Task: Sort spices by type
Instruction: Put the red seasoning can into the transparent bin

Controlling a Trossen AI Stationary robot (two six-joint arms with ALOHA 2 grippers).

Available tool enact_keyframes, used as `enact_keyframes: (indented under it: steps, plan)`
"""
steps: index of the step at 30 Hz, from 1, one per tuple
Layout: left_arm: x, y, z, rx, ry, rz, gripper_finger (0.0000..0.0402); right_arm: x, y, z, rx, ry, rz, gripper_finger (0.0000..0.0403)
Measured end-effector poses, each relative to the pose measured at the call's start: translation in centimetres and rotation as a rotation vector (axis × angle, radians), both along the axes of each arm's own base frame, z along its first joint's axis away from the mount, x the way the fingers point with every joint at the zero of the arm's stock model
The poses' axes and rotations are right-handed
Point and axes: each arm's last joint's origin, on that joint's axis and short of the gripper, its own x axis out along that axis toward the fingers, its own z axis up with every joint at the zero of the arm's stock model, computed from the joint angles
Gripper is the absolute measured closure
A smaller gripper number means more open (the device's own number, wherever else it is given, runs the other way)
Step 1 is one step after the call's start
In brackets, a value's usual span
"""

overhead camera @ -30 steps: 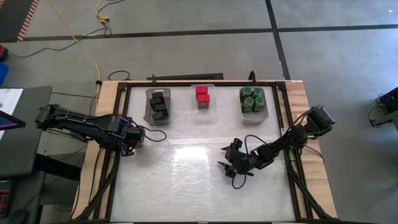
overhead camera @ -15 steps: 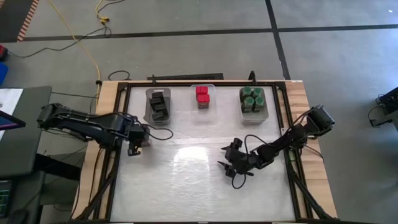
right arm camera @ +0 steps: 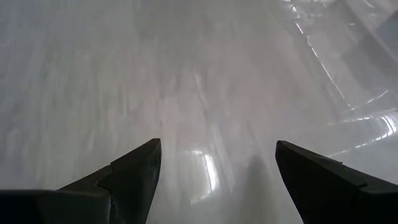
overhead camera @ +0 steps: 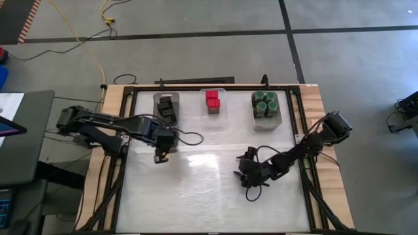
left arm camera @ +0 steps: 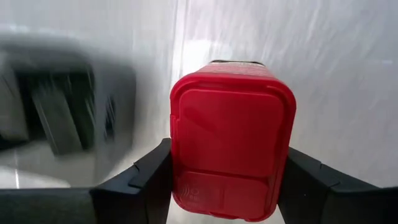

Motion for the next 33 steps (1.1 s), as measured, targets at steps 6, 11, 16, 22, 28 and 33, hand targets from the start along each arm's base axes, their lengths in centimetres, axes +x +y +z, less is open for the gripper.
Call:
enact_keyframes:
  steps: [6, 11, 16, 22, 28, 33]
  plan:
    - [4.9, 0.5, 3.6, 0.059, -0.096, -0.069, 0.0186, -0.1, 0.1, -0.1, 0.031, 0.009, -0.003, 0.0058]
    - [8.6, 3.7, 6.5, 0.095, -0.177, -0.047, 0.0186, -0.1, 0.1, -0.1, 0.07, -0.005, -0.033, 0.0058]
    - [11.2, 8.3, 7.2, 0.104, -0.191, -0.065, 0.0186, -0.1, 0.1, -0.1, 0.073, -0.005, -0.033, 0.0058]
    - [12.8, 13.0, 5.1, 0.077, -0.157, -0.057, 0.0186, -0.1, 0.1, 0.0, 0.075, -0.006, -0.032, 0.0058]
    - [14.2, 14.9, 3.2, 0.093, -0.154, -0.094, 0.0186, 0.0, 0.1, 0.0, 0.073, -0.007, -0.029, 0.0058]
    - [14.8, 15.5, 3.0, 0.101, -0.207, -0.124, 0.0186, 0.0, 0.1, 0.0, 0.071, -0.006, -0.029, 0.0058]
